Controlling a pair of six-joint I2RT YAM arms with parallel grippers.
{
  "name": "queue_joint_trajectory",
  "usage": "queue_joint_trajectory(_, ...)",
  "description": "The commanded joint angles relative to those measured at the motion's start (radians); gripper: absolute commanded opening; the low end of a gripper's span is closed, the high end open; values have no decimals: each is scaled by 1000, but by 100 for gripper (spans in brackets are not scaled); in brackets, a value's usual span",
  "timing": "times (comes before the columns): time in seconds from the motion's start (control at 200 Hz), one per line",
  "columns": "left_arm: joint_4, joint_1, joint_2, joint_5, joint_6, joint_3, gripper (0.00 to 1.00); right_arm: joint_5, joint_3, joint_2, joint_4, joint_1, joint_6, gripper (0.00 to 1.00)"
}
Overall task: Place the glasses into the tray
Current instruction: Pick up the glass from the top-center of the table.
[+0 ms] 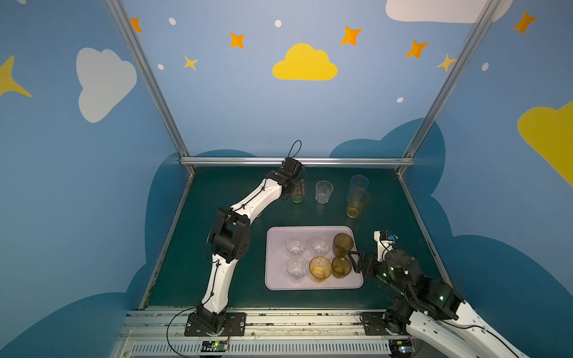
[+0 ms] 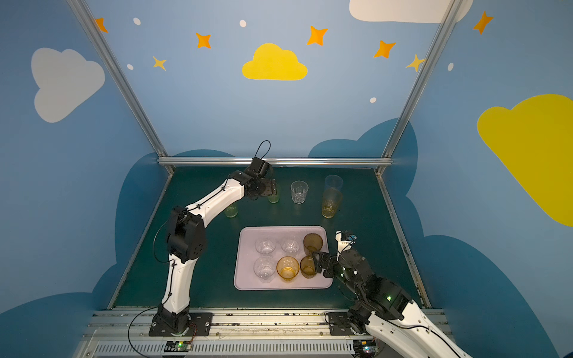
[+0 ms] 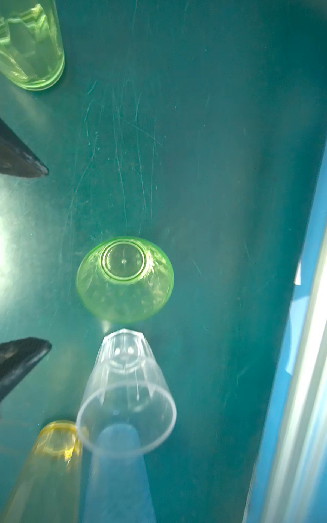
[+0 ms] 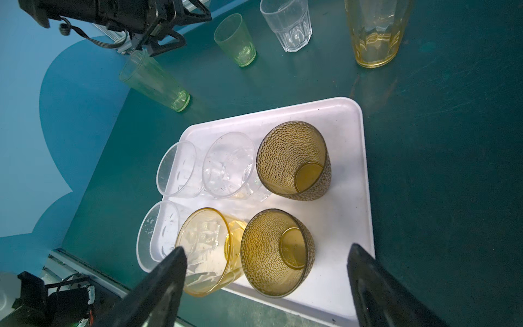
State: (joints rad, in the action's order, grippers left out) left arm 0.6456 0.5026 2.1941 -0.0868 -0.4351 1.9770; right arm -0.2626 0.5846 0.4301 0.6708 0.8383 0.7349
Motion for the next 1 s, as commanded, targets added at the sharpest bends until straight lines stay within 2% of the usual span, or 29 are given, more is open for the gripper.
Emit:
queue_joint_trajectory(0.0,46,-10,29,2,3,34,81,4,-7,-21,13,-5,19,88)
queue_joint_trajectory(0.165,69,-12,74,-8,16,79,72,12,-14,-32,18,-5,26,88)
queue_joint_trajectory(0.596,111,-19,157,-43,29,165,66,29,-23,-37,29,-5,46,88)
queue_joint_trajectory(0.696,126,-24,170,-44,31,182,59,30,-26,-39,30,-5,54,88)
queue_joint_trajectory(0.766,123,-27,170,-44,41,183,50,35,-32,-39,24,-5,58,88)
queue_joint_trajectory(0.991,151,-30,203,-50,55,233,42,34,-29,-37,22,-5,63,88)
